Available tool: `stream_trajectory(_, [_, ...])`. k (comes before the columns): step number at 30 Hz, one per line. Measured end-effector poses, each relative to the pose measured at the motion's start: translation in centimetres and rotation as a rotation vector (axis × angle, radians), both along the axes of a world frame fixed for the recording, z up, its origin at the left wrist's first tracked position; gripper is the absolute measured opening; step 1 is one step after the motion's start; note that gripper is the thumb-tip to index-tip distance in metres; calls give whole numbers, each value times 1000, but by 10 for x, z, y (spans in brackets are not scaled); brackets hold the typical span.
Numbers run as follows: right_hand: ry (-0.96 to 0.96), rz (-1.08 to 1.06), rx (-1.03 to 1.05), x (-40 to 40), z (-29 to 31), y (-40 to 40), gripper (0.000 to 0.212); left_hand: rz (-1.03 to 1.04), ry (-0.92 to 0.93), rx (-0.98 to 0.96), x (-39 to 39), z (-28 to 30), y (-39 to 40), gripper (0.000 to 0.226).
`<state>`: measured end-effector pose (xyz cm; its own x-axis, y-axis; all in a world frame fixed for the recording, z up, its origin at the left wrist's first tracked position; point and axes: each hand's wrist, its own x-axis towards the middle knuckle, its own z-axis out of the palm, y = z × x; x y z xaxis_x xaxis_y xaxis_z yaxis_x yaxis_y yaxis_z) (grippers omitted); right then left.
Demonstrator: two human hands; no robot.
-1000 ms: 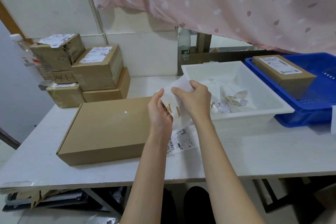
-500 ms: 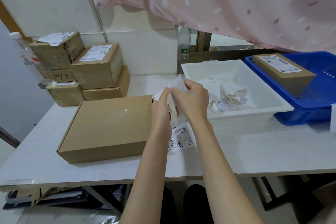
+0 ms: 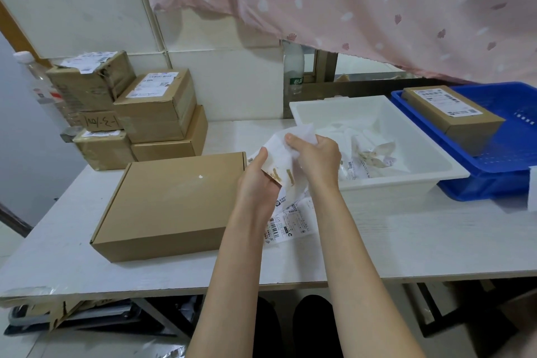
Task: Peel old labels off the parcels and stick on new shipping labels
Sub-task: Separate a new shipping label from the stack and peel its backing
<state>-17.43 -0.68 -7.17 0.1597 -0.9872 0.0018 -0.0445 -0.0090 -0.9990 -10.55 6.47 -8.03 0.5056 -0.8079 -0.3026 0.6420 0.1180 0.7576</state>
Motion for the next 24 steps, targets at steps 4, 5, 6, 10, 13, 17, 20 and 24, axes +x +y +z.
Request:
stream_trajectory(4, [-154, 43, 146, -4, 3, -1, 16, -105, 2, -54, 2, 1, 2, 34])
stream_trajectory(5, [-158, 40, 150, -5, 5, -1, 17, -106, -15, -45, 2, 1, 1, 34])
stream_trajectory(6, [-146, 23, 127, -5, 5, -3, 20, -95, -42, -37, 1, 2, 2, 34])
stream_trajectory(10, [-28, -23, 42, -2, 8, -5, 34, -67, -145, -10, 1, -1, -1, 38])
stream_trajectory(13, [43, -19, -50, 1, 8, -2, 41, -48, -245, 42, 1, -3, -3, 34])
stream_trajectory(17, [130, -33, -178, 1, 8, 1, 20, -26, -410, 102, -4, 4, -2, 19])
stream_trajectory(20, [147, -50, -205, 3, 5, 2, 19, -6, -418, 91, -4, 2, -1, 23])
stream_trajectory(24, [47, -43, -57, 2, 3, -2, 17, -3, -190, 69, 1, 0, -1, 30])
